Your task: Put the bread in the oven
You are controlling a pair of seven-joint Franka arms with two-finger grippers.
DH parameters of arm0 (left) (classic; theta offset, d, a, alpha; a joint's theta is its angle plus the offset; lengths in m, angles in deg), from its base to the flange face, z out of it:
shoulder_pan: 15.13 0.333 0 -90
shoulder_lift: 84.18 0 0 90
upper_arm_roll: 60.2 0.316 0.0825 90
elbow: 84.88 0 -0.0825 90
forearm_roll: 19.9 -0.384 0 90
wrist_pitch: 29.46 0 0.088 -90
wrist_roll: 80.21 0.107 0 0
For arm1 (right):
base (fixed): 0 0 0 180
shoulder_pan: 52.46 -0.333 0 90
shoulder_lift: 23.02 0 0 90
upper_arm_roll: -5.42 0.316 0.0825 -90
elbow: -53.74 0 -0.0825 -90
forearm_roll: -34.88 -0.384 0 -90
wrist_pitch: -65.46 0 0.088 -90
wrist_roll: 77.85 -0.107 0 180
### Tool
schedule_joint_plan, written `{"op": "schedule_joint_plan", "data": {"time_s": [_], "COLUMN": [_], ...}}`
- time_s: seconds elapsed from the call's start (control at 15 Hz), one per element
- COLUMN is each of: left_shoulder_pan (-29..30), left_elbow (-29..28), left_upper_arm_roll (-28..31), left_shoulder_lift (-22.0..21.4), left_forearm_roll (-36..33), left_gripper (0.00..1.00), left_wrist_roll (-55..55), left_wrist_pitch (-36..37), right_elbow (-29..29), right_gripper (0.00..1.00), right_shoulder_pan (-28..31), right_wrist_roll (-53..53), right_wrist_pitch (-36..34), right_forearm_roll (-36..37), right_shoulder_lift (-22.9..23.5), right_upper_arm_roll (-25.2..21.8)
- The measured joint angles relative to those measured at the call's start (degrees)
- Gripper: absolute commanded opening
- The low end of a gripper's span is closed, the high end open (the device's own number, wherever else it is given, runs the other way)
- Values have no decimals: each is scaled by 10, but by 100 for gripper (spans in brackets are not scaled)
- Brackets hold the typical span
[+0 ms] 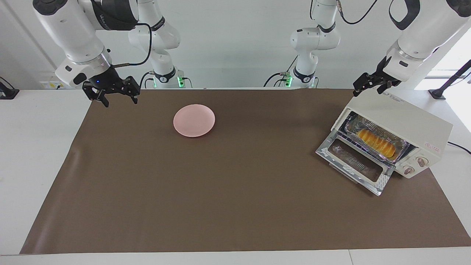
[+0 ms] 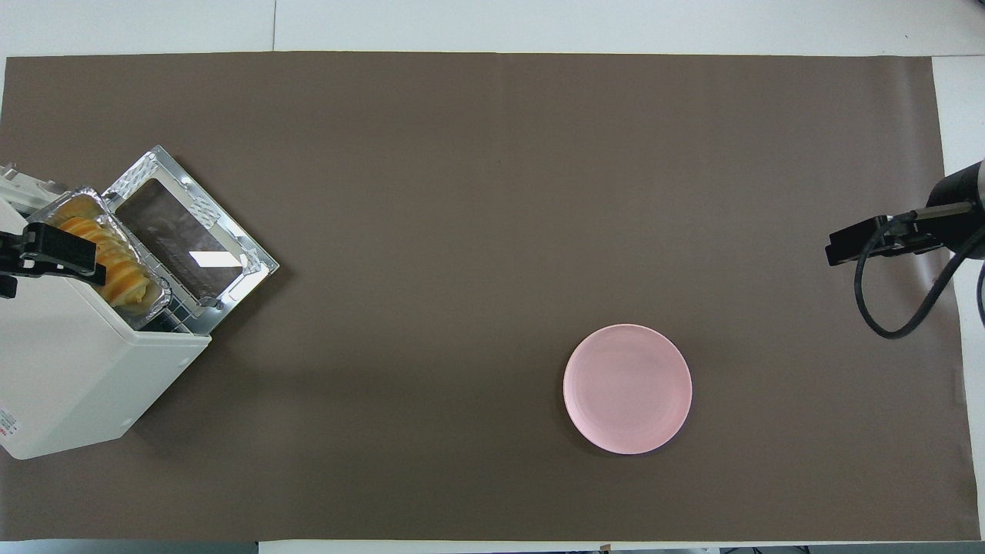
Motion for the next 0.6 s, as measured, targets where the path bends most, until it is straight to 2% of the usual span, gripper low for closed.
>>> {"op": "schedule_joint_plan", "data": {"time_s": [0.6], "left_shoulder_pan": [-9], "left_elbow": [-29], "left_upper_arm_roll": [-1], "left_shoulder_lift": [-9], "left_forearm_roll": [-1], "left_gripper": [100], "left_wrist_roll": [7], "left_wrist_pitch": [-28], "right_elbow": [0], "right_gripper": [100], "right_shoulder_pan": [0], "right_wrist_roll": [0], "right_wrist_pitch": [0], "right_forearm_roll": [0], "right_shoulder_lift": [0], "right_upper_arm_roll": [0]}}
